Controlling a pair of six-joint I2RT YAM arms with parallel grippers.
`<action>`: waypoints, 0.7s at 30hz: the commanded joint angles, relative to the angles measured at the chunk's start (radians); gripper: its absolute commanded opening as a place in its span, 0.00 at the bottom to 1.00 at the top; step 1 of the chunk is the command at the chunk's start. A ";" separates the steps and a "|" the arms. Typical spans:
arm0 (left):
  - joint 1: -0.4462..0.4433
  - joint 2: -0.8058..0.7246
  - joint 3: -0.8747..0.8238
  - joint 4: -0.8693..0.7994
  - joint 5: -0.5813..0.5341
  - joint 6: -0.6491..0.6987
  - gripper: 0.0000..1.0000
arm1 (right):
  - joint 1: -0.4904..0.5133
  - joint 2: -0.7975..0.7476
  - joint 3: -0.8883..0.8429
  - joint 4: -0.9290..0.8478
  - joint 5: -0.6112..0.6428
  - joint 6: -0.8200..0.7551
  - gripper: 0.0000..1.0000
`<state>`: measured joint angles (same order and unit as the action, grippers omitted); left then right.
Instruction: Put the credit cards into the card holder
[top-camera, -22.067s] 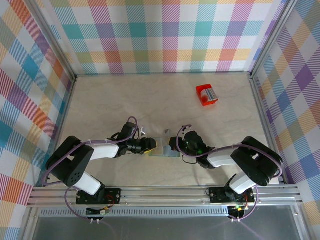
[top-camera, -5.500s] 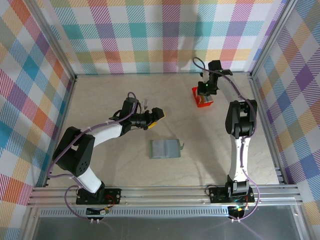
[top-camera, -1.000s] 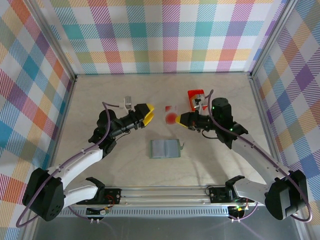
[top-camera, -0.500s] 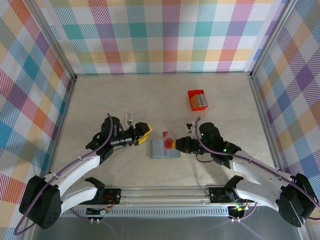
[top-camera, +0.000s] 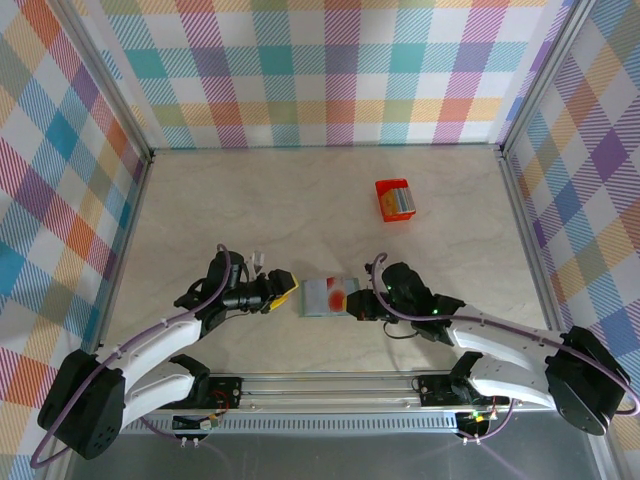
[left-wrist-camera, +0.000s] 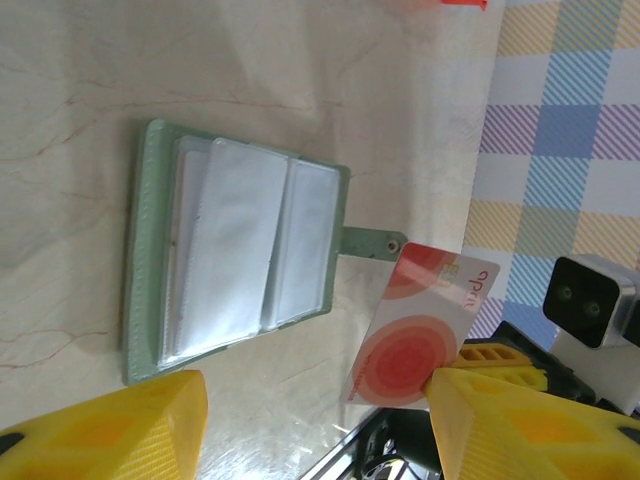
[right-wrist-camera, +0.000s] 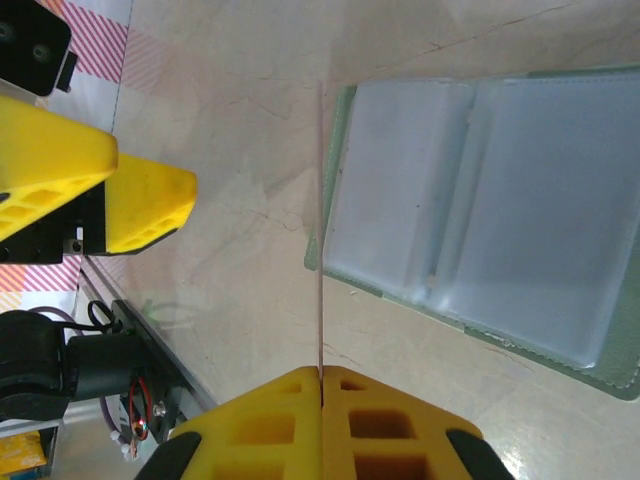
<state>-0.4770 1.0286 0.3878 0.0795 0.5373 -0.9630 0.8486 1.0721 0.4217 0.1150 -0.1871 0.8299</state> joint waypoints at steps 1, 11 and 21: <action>-0.008 0.018 -0.027 0.030 0.004 0.029 0.60 | 0.010 0.020 -0.016 0.072 0.035 0.012 0.00; -0.008 0.096 -0.042 0.125 0.041 0.037 0.61 | 0.031 0.038 -0.036 0.091 0.066 0.014 0.00; -0.009 0.166 -0.036 0.149 0.048 0.047 0.60 | 0.031 0.075 -0.034 0.110 0.067 0.014 0.00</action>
<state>-0.4770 1.1759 0.3565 0.1944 0.5613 -0.9367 0.8722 1.1336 0.3923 0.1883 -0.1322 0.8371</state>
